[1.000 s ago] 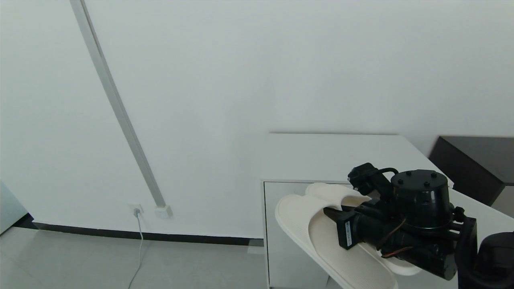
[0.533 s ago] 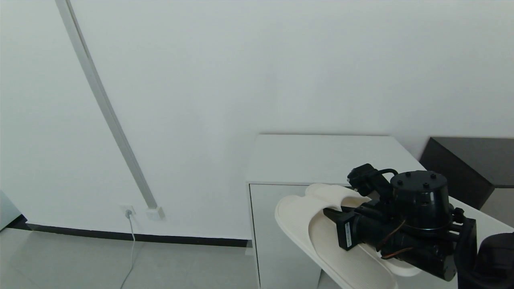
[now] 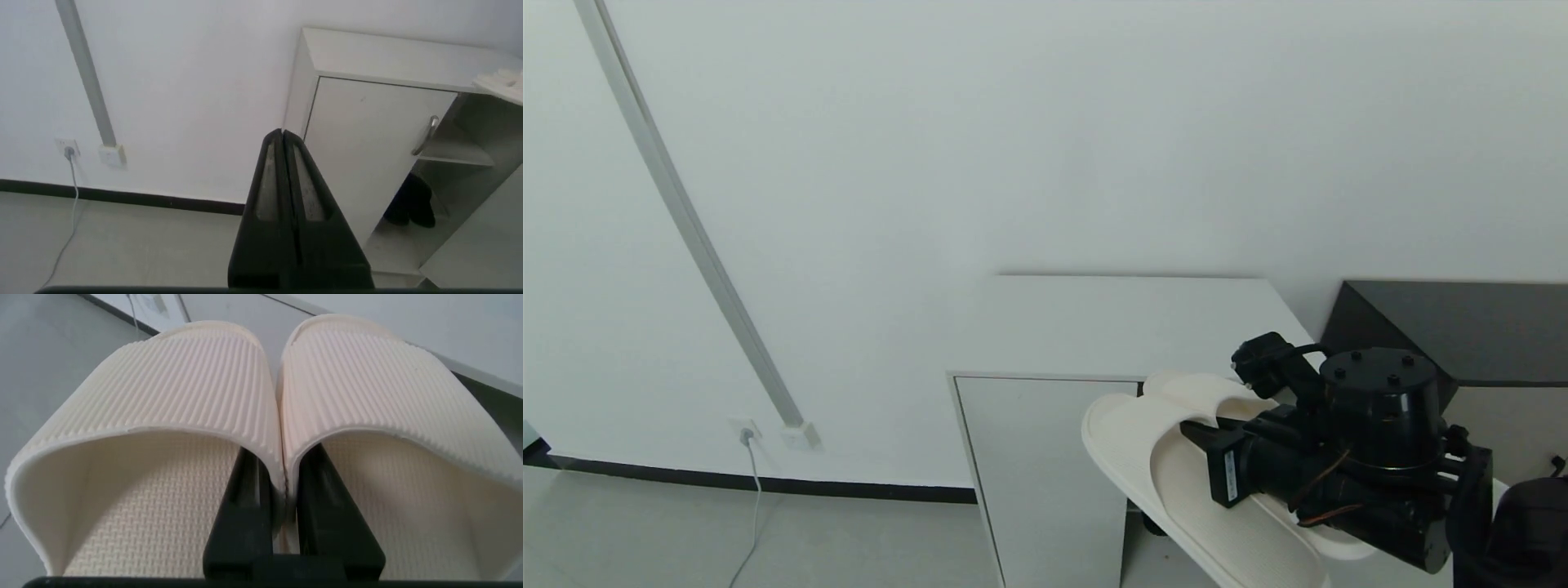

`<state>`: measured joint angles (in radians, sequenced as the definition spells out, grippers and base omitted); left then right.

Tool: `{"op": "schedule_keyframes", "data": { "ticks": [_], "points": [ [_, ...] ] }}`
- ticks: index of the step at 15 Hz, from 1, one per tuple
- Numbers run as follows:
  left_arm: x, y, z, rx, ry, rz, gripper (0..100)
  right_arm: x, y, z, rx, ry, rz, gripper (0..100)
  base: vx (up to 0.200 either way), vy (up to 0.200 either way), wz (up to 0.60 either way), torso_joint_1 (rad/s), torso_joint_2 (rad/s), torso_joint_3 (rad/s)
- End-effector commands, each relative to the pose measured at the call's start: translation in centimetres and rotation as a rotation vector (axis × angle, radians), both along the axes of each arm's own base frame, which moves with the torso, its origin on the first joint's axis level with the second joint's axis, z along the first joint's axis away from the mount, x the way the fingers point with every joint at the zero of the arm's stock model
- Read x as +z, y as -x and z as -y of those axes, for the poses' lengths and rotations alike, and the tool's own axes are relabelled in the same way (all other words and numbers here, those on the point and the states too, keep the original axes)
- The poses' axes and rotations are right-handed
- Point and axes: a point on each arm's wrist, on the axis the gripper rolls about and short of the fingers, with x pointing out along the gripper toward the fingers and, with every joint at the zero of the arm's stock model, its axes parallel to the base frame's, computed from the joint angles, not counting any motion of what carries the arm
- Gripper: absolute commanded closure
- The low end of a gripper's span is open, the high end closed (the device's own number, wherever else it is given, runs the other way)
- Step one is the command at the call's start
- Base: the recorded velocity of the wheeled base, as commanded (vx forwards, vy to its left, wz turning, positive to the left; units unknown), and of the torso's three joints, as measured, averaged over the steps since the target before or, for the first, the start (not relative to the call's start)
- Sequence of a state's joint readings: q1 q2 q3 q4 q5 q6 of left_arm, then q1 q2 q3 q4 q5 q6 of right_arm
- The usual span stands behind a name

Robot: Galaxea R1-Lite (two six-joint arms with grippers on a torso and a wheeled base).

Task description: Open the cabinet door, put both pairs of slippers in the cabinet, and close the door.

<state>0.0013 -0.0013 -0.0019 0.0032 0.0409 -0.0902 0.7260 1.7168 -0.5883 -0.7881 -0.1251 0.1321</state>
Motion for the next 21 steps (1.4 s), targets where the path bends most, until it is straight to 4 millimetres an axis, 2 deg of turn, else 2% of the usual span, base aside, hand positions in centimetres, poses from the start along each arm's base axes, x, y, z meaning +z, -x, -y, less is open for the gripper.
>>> {"op": "schedule_keyframes", "data": {
  "ticks": [1, 8, 21],
  "points": [
    [-0.01, -0.01, 0.0, 0.001, 0.0, -0.002, 100, -0.09, -0.03, -0.01, -0.001, 0.002, -0.002, 100, 0.0, -0.2, 0.0, 0.002, 0.0, 0.002],
    [-0.01, -0.01, 0.0, 0.002, 0.003, -0.001, 100, -0.26, -0.4, 0.36, -0.02, 0.004, -0.008, 100, 0.0, -0.2, 0.0, 0.001, 0.0, 0.003],
    [-0.01, -0.01, -0.01, 0.004, 0.005, -0.001, 100, -0.54, -0.04, 0.39, -0.013, 0.015, -0.016, 100, 0.0, 0.0, 0.0, 0.0, 0.0, 0.0]
  ]
}}
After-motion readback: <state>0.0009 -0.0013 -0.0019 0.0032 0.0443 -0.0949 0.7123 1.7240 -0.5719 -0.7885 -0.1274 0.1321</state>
